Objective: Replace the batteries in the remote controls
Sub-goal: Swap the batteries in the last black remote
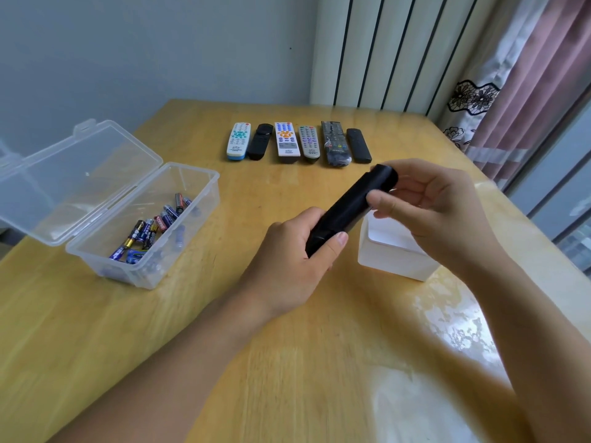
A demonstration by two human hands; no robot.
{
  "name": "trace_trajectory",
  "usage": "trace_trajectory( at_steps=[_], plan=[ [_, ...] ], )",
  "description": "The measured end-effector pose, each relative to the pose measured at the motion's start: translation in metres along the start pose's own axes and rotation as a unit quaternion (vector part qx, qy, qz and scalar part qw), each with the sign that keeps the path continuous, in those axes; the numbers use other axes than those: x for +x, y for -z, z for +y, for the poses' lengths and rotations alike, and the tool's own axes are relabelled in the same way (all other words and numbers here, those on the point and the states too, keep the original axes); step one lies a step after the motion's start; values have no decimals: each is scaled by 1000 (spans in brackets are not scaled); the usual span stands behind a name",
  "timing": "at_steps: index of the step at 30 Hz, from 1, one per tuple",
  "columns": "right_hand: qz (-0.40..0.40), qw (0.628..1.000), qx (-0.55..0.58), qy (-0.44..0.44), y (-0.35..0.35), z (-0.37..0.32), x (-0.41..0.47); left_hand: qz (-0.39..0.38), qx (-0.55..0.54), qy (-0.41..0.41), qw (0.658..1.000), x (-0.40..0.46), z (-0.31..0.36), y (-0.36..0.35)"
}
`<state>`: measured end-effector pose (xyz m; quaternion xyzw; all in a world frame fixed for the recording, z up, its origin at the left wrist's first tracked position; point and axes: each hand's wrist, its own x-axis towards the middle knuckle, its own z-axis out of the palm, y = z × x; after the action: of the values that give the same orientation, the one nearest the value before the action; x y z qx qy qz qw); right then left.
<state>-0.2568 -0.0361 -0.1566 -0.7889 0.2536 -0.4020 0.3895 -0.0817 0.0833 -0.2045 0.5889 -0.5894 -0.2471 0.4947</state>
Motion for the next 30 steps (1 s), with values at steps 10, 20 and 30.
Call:
trace_trajectory(
  at_steps=[10,20,30],
  plan=[
    [26,998,-53,14,-3,2,0,15,8,-9,1000,5,-6,0],
    [-1,999,-26,-29,-12,5,-1,-18,-98,42,994,3,-5,-1],
    [-23,983,-180,-19,-21,11,-7,22,-89,37,995,-1,-6,-5]
  ],
)
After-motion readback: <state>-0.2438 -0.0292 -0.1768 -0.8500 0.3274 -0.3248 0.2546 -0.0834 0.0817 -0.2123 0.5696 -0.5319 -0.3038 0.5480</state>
